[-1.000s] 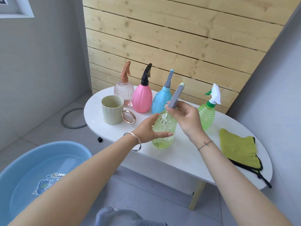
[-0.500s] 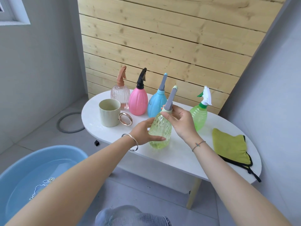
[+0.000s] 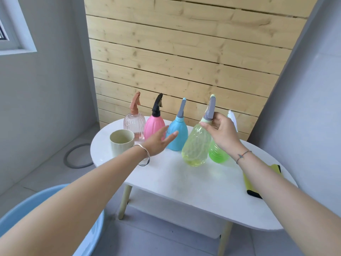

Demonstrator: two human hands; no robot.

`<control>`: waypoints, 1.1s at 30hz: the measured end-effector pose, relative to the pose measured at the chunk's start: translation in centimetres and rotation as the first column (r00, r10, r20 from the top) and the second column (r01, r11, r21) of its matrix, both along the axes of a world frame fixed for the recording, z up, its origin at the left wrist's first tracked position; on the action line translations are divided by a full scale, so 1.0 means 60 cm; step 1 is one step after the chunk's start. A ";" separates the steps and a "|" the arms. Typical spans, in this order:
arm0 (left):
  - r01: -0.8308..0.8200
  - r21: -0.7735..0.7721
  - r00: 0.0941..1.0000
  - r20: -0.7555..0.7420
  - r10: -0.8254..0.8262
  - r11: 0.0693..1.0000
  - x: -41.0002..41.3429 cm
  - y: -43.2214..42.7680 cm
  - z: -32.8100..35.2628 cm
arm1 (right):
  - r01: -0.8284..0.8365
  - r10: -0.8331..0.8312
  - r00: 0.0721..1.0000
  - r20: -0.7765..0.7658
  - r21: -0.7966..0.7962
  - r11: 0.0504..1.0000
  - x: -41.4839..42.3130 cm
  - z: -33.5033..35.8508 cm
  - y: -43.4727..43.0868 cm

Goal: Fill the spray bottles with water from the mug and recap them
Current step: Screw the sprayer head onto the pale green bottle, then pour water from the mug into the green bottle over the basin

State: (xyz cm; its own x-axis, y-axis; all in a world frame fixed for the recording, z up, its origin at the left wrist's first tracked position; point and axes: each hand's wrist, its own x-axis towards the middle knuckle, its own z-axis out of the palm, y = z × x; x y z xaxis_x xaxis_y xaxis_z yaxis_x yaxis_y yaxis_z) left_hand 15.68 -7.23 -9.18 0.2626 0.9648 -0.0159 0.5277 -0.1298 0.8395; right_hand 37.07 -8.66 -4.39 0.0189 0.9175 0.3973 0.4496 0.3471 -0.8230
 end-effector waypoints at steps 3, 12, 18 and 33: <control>-0.008 0.044 1.000 -0.018 0.009 0.999 0.021 0.029 0.014 | 0.028 -0.028 0.998 0.052 -0.004 1.000 0.015 0.003 0.031; 0.016 0.041 0.999 -0.032 -0.014 0.999 0.051 0.082 -0.007 | 0.065 -0.062 0.997 0.045 -0.075 0.995 0.043 -0.029 0.101; 0.000 0.111 1.000 -0.004 0.001 0.994 0.068 0.088 -0.015 | 0.106 -0.103 0.994 0.048 -0.079 0.991 0.039 -0.048 0.122; -0.063 0.193 0.997 0.050 0.055 0.979 0.080 0.074 -0.027 | 0.094 -0.083 0.991 0.101 -0.109 0.990 0.034 -0.042 0.122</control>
State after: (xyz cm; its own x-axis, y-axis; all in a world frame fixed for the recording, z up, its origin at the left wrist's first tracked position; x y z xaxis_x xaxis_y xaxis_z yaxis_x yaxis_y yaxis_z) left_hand 20.46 -2.79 -10.80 0.2015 0.9621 0.1839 0.5026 -0.2627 0.8237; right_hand 39.08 -1.32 -6.93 0.0686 0.9531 0.2947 0.5528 0.2095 -0.8065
